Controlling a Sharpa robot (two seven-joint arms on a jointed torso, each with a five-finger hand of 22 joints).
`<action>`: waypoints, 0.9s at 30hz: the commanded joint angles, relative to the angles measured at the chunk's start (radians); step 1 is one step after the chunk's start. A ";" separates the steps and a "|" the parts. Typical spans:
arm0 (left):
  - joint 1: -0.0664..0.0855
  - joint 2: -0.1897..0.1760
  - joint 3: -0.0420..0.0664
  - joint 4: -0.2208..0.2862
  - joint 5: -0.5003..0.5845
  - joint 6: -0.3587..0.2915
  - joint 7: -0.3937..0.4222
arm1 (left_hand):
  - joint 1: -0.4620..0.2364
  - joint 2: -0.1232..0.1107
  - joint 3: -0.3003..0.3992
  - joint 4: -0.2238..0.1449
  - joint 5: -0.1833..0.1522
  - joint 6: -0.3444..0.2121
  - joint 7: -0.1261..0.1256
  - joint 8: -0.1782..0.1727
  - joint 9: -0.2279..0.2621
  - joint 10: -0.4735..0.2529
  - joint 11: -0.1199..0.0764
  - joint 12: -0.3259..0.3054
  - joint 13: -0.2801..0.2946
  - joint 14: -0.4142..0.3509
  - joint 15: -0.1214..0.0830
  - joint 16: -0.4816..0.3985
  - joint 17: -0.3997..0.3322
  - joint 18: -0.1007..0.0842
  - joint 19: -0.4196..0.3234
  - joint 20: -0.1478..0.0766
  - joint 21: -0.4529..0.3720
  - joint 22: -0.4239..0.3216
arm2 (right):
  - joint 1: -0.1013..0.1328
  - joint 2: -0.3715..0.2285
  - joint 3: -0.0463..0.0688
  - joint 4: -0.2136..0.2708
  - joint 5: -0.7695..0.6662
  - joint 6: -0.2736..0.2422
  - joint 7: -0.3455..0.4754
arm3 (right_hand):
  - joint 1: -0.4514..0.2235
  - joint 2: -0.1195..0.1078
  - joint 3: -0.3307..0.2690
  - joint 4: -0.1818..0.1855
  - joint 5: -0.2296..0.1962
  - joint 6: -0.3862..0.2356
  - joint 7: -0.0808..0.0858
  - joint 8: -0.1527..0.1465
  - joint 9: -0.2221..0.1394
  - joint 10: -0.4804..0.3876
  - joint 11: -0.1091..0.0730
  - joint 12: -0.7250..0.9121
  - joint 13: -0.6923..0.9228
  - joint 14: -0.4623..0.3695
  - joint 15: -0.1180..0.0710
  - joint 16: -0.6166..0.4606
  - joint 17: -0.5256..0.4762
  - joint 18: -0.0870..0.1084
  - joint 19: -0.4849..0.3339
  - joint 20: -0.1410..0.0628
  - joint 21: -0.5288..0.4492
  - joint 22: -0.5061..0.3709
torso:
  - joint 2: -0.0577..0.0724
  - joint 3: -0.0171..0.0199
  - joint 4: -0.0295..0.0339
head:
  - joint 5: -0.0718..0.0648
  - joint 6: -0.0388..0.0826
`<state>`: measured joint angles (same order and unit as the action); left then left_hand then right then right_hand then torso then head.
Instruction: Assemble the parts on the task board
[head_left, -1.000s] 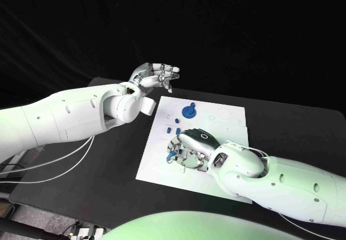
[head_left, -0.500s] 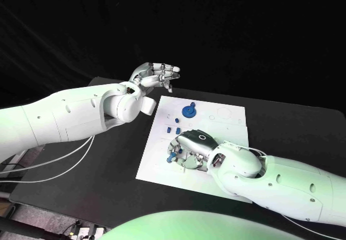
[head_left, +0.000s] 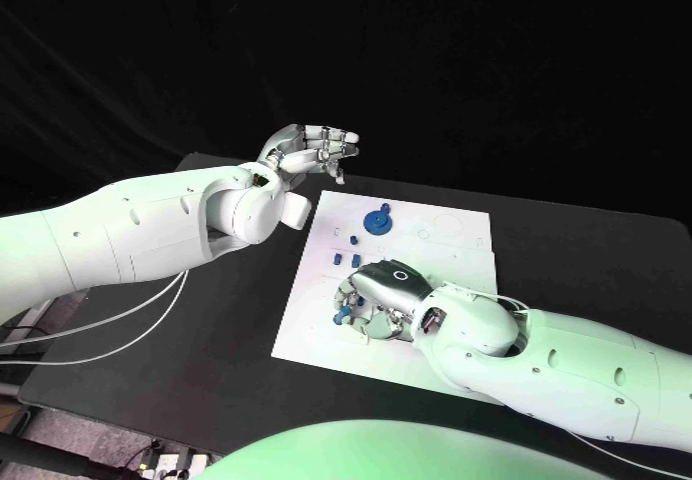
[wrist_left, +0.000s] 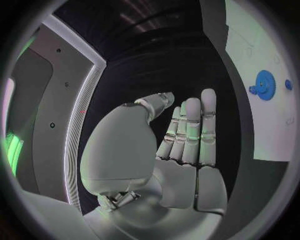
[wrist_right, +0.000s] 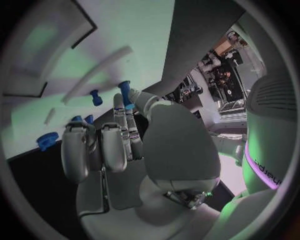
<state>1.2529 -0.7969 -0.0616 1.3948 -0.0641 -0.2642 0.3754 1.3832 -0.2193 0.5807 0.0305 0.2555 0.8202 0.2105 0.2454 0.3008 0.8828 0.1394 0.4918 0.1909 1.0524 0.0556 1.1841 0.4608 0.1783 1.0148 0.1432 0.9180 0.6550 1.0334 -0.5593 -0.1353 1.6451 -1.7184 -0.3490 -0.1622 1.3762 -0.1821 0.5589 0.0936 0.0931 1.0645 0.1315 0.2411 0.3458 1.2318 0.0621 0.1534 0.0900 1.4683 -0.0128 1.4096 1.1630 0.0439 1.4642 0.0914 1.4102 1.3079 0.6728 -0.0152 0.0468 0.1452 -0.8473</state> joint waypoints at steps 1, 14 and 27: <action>0.001 0.001 0.001 0.002 0.005 0.015 0.003 | -0.004 0.006 -0.002 0.003 0.003 -0.004 0.002 0.007 -0.001 -0.008 0.004 0.005 -0.001 -0.006 0.004 0.007 -0.002 0.007 -0.007 0.003 0.002 0.001 | -0.002 0.007 -0.002 -0.001 -0.044 0.039 -0.026 | -0.018 -0.008 0.004 -0.001 -0.003 -0.013 0.003 -0.003 -0.001 -0.006 0.005 -0.011 -0.002 0.029 0.000 -0.003 -0.001 -0.007 0.046 -0.005 -0.009 0.191 | 0.000 -0.0003 0.0007 | -0.001 0.000; 0.001 0.001 0.001 -0.002 0.003 0.021 0.000 | -0.007 0.007 -0.002 0.006 0.003 -0.005 0.003 0.009 -0.001 -0.009 0.004 0.007 -0.001 -0.006 0.004 0.008 -0.003 0.007 -0.007 0.004 0.002 0.000 | -0.005 0.018 -0.006 -0.003 -0.071 -0.004 -0.041 | -0.069 -0.057 0.000 -0.001 0.051 -0.066 0.025 -0.031 -0.009 -0.082 0.032 -0.049 -0.010 0.018 0.022 -0.017 -0.034 0.004 0.025 0.014 -0.063 0.170 | 0.000 -0.0007 -0.0007 | -0.001 -0.001; 0.001 -0.001 0.000 -0.004 0.003 0.021 -0.002 | -0.008 0.007 -0.003 0.007 0.003 -0.006 0.003 0.009 -0.001 -0.010 0.004 0.008 -0.002 -0.006 0.005 0.008 -0.003 0.007 -0.007 0.004 0.001 0.000 | -0.006 0.000 -0.006 0.003 -0.050 -0.124 -0.011 | -0.077 -0.064 -0.069 -0.011 0.074 -0.159 0.027 -0.083 -0.025 -0.249 0.052 -0.054 -0.021 -0.050 0.038 -0.114 -0.208 0.056 -0.078 0.031 -0.346 0.046 | 0.000 0.0012 0.0005 | -0.001 0.000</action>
<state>1.2529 -0.7987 -0.0618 1.3898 -0.0642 -0.2594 0.3702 1.3791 -0.2153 0.5780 0.0331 0.2555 0.8203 0.2104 0.2494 0.3008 0.8792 0.1431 0.4955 0.1910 1.0487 0.0593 1.1881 0.4589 0.1784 1.0113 0.1466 0.9180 0.6549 1.0286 -0.5582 -0.1412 1.6448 -1.7681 -0.4116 -0.1906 1.3066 -0.2515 0.5015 0.0818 0.1628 0.9149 0.1563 0.1643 0.3221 0.9970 0.1117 0.0942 0.0691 1.4265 0.0248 1.3043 0.9708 0.0882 1.3938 0.1219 1.0888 1.3075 0.6728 -0.0146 0.0465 0.1447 -0.8489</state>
